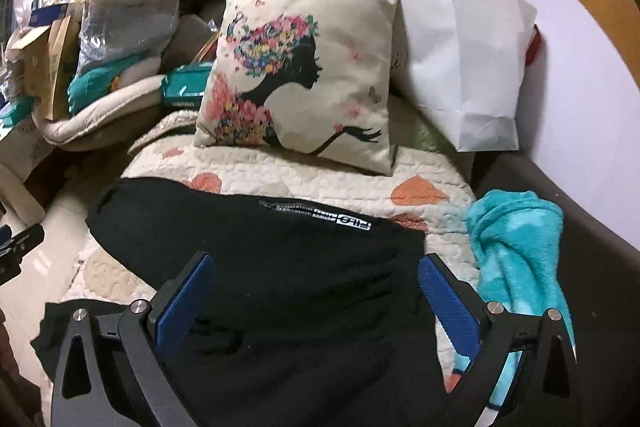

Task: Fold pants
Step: 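Lower both open grippers toward the waistband of the black pants, then close the right gripper on the waistband while the left gripper grasps the pants edge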

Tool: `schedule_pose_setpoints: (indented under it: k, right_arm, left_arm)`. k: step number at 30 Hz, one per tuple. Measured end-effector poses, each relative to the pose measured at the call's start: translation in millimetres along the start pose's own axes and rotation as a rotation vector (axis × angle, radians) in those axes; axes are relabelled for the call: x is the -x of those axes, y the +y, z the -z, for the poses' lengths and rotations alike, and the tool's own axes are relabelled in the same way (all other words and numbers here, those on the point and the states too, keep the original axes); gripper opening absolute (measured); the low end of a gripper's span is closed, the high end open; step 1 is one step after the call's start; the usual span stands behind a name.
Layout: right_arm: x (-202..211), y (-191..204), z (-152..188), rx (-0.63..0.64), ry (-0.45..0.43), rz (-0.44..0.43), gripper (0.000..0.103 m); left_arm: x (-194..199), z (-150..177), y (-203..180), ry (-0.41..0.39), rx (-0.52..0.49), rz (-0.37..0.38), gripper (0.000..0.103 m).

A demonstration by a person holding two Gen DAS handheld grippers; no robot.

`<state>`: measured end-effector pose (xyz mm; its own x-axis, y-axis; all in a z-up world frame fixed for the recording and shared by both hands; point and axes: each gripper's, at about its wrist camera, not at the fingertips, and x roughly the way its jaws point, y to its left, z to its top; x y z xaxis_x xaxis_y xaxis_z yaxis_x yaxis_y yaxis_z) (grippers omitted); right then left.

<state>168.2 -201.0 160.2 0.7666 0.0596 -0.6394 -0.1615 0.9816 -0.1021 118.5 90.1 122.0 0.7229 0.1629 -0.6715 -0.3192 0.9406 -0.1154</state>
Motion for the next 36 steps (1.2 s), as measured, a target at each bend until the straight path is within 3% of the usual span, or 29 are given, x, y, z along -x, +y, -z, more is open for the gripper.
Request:
schedule_pose_setpoints:
  k: [10,15,19,28,33,36]
  right_arm:
    - [-40.1,-6.1,21.6,0.016,0.08,-0.029,0.103]
    - [-51.6,-15.1,8.2,0.032,0.129,-0.08,0.103]
    - [-84.0,-29.6,-8.3,0.072,0.182,-0.168,0.103]
    - [-150.2,-26.0,-39.1,0.221,0.209,-0.178,0.102]
    - [-190.5,-18.5,-53.9,0.269,0.237,-0.217,0.102]
    - [-209.4,-17.8,-57.5,0.272,0.254,-0.233,0.102]
  left_arm:
    - [-24.2,5.4,-14.6,0.091,-0.035,0.03,0.103]
    - [-40.0,-23.4,-5.7,0.129,-0.045,0.075,0.103]
    - [-84.1,-62.4,11.8,0.19,-0.062,0.134,0.103]
    - [-196.3,-97.2,68.0,0.265,-0.005,0.144,0.103]
    - [-232.9,-105.4,72.4,0.251,-0.004,0.172,0.103]
    - [-248.1,-105.3,57.4,0.252,-0.057,0.213,0.103]
